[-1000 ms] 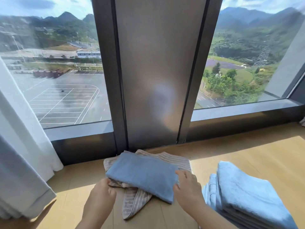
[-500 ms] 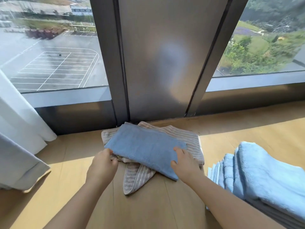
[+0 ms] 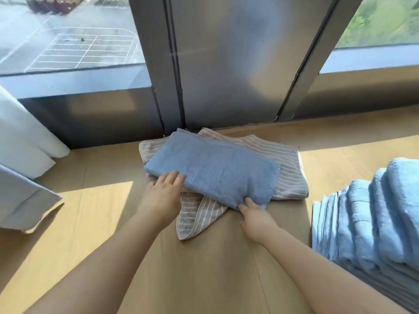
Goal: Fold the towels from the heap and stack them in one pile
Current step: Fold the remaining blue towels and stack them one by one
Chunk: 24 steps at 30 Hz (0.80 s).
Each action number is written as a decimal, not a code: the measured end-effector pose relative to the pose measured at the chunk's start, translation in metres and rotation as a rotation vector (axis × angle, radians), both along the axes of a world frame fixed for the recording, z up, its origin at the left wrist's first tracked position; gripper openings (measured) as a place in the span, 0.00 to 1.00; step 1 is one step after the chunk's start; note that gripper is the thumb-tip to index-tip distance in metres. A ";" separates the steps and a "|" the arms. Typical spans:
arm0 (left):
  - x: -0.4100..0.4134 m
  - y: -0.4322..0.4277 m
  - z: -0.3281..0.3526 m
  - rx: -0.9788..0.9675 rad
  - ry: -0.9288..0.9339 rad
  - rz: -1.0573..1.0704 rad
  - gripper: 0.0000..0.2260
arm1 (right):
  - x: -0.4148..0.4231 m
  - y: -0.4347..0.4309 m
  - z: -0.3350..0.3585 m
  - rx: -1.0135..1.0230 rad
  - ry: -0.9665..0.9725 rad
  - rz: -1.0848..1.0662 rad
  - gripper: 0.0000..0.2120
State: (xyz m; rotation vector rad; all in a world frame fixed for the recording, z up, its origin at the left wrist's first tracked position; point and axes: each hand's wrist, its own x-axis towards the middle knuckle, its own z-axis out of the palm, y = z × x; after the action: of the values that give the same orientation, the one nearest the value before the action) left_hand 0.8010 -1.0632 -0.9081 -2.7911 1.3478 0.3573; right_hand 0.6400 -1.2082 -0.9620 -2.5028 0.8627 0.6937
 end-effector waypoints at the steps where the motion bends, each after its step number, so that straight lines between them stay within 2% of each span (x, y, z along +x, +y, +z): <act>1: 0.002 -0.008 -0.007 0.010 -0.023 -0.045 0.26 | -0.005 0.001 -0.008 -0.038 -0.031 0.006 0.23; 5: 0.011 -0.037 -0.050 0.050 -0.076 -0.101 0.26 | -0.020 0.001 -0.031 -0.157 -0.186 0.016 0.25; 10: 0.012 -0.040 -0.071 -0.034 -0.140 -0.026 0.16 | -0.014 0.008 -0.049 -0.261 -0.411 -0.069 0.23; 16: -0.007 -0.016 -0.083 -0.063 -0.146 -0.051 0.13 | -0.014 0.010 -0.050 -0.362 -0.402 -0.072 0.19; 19: -0.032 0.002 -0.077 -0.037 -0.206 -0.089 0.12 | -0.020 0.025 -0.045 -0.376 -0.356 -0.068 0.19; 23: -0.085 0.063 -0.075 -0.013 -0.255 -0.140 0.11 | -0.060 0.066 -0.037 -0.387 -0.339 -0.052 0.15; 24: -0.099 0.081 -0.075 -0.029 -0.258 -0.177 0.14 | -0.076 0.079 -0.036 -0.359 -0.351 -0.067 0.14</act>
State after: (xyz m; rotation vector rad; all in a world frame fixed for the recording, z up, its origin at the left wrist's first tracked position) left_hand 0.7022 -0.9822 -0.9833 -2.5989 1.5279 -0.0265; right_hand 0.5643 -1.1294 -0.9977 -2.7703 1.0003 0.0698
